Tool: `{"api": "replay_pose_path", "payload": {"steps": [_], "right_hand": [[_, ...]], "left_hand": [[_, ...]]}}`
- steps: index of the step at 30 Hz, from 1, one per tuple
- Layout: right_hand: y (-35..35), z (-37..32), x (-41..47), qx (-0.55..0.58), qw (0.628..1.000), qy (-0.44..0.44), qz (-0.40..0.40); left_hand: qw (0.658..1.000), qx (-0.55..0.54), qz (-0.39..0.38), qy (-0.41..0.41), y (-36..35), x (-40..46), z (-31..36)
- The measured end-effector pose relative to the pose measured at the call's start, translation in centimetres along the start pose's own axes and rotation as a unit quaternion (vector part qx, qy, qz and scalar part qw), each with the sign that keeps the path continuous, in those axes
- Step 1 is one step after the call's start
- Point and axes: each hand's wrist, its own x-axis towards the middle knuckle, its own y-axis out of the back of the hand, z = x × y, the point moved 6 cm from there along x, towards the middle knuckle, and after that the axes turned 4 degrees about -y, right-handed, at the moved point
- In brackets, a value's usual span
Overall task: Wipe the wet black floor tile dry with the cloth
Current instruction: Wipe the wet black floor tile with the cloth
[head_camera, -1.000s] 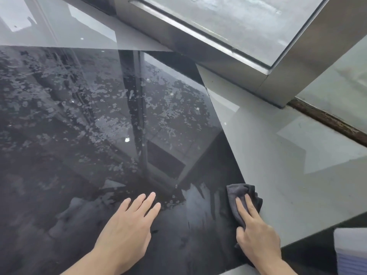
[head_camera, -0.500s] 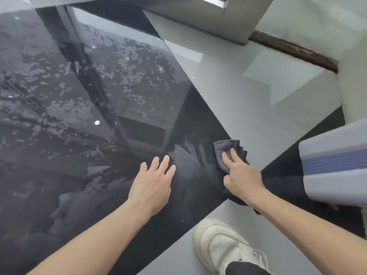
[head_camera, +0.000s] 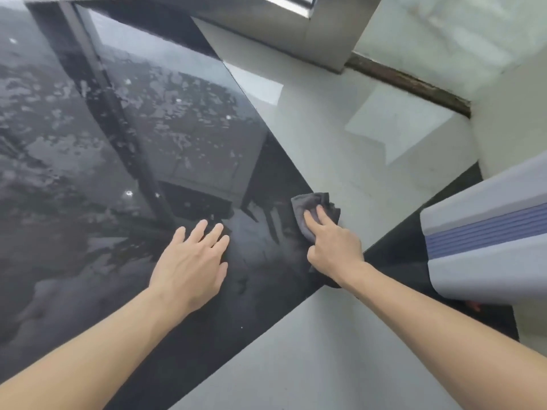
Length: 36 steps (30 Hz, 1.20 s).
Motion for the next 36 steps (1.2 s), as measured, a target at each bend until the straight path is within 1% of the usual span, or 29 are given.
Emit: {"api": "replay_pose_path", "payload": {"steps": [2,4,6,8,11,13,16,21,23,27,31,33,36], "right_hand": [[-0.2,0.5,-0.1,0.005,1.000,0.011,0.014],[-0.3,0.6,-0.5,0.009,1.000,0.015,0.025],[-0.6,1.2,-1.6,0.011,0.999,0.009,0.038],[-1.7,2.7,-3.3,-0.003,0.999,0.007,0.049],[-3.3,5.3,-6.4,-0.021,0.998,-0.001,0.059],[-4.0,6.3,-7.6,-0.012,0.998,-0.012,0.056],[-3.9,6.2,-7.6,-0.003,0.999,-0.021,0.050],[-3.9,4.9,-7.3,0.014,0.999,-0.038,0.034],[-3.9,3.4,-7.7,0.028,0.999,-0.022,0.028],[-4.5,-1.1,-9.2,0.054,0.998,0.038,0.016],[-5.3,-5.1,-11.0,0.058,0.993,0.106,-0.009],[-5.8,-6.0,-11.7,0.049,0.989,0.136,-0.021],[-5.9,-5.9,-11.8,0.038,0.986,0.162,-0.025]], "left_hand": [[1.000,0.020,0.012,0.001,0.6,-0.9,0.9],[0.999,0.022,0.031,-0.016,1.3,-2.4,2.4],[0.998,-0.012,0.042,-0.042,1.2,-3.9,3.6],[0.997,-0.028,0.053,-0.048,0.8,-5.4,4.0],[0.998,-0.034,0.042,-0.029,0.2,-7.1,3.1],[0.999,-0.028,0.039,-0.009,-0.1,-8.0,2.1],[0.999,-0.030,0.035,0.019,-0.2,-8.8,0.7],[0.999,-0.019,0.017,0.037,-0.2,-9.2,-0.2],[0.999,-0.009,0.013,0.038,-0.2,-9.3,-0.3],[1.000,0.011,0.008,0.018,-0.3,-9.4,0.0],[0.994,0.088,-0.005,-0.067,-0.9,-9.2,0.7],[0.993,0.086,-0.026,-0.075,-1.2,-9.1,0.9],[0.992,0.096,-0.016,-0.083,-2.2,-9.1,1.2]]}}
